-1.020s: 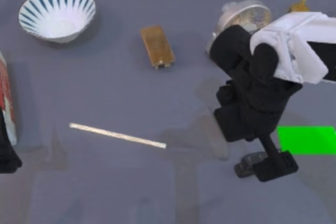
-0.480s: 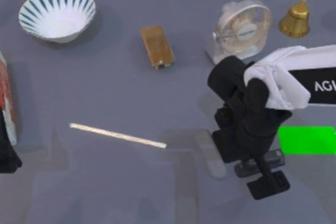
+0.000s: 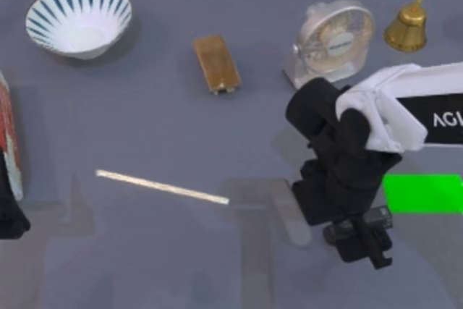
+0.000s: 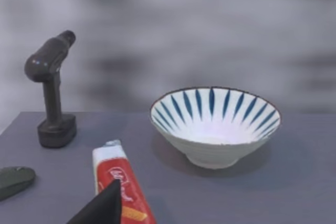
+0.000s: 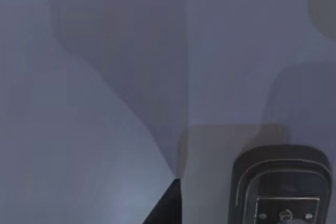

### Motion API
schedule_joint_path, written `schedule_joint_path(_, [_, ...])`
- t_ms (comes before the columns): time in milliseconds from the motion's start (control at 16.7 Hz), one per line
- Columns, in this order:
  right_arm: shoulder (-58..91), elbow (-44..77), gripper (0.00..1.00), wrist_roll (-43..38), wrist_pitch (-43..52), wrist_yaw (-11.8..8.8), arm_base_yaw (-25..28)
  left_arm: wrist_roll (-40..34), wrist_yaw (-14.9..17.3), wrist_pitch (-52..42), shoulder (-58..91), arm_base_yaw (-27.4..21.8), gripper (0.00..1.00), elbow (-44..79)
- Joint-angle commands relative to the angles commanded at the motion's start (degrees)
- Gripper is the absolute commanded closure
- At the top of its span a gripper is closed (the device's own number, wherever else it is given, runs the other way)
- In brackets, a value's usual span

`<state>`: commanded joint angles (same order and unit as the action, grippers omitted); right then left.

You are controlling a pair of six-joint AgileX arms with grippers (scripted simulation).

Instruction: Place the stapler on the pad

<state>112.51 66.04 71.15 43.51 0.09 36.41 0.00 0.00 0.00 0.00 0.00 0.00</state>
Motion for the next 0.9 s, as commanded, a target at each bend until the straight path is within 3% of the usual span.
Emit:
schedule_joint_path(360, [0.0,0.0,0.98,0.0,0.0,0.0,0.0,0.0,0.0,0.0,0.0,0.0,0.0,0.0])
schedule_joint_path(900, [-0.36,0.05,1.0,-0.07,0.02,0.0,-0.12,0.0,0.0,0.0,0.0,0.0,0.0,0.0])
